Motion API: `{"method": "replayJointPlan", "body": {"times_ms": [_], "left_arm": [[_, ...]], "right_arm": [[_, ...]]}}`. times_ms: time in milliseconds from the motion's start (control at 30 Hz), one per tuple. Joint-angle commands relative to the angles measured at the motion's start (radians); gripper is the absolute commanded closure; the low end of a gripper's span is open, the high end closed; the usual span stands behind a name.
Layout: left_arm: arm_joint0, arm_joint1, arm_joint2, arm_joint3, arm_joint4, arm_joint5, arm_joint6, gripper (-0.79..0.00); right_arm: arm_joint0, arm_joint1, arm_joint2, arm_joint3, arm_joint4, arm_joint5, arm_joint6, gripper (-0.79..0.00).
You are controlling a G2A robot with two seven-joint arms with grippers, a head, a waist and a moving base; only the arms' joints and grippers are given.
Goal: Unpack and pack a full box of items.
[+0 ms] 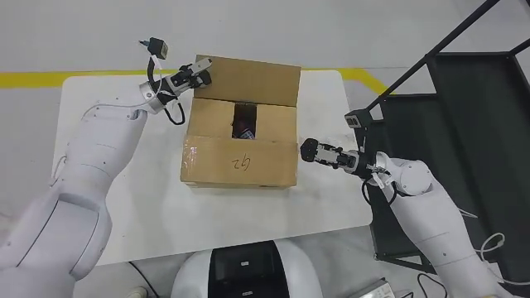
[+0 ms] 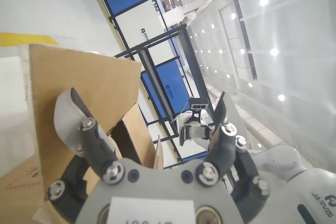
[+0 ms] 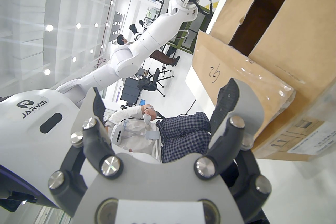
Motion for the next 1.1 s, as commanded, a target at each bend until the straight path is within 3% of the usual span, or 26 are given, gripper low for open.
{"method": "replayJointPlan", "body": {"times_ms": [0,300,533,767,1067], "left_arm": [[0.002,0.0,-0.001,-0.003,0.002,0.002,0.007,-0.785],[0.021,0.006,0.006,-0.052,0.206,0.059,0.32,-0.785],[0.025,-0.005,0.03,-0.033,0.343,0.12,0.425,-0.785],[0.02,-0.015,0.047,-0.003,0.441,0.161,0.439,-0.785],[0.014,-0.002,0.001,0.031,0.397,0.152,0.325,-0.785]], "right_arm": [[0.0,0.0,0.0,0.0,0.0,0.0,0.0,-0.785],[0.0,0.0,0.0,0.0,0.0,0.0,0.0,-0.785],[0.0,0.0,0.0,0.0,0.0,0.0,0.0,-0.785],[0.0,0.0,0.0,0.0,0.0,0.0,0.0,-0.785],[0.0,0.0,0.0,0.0,0.0,0.0,0.0,-0.785]]}}
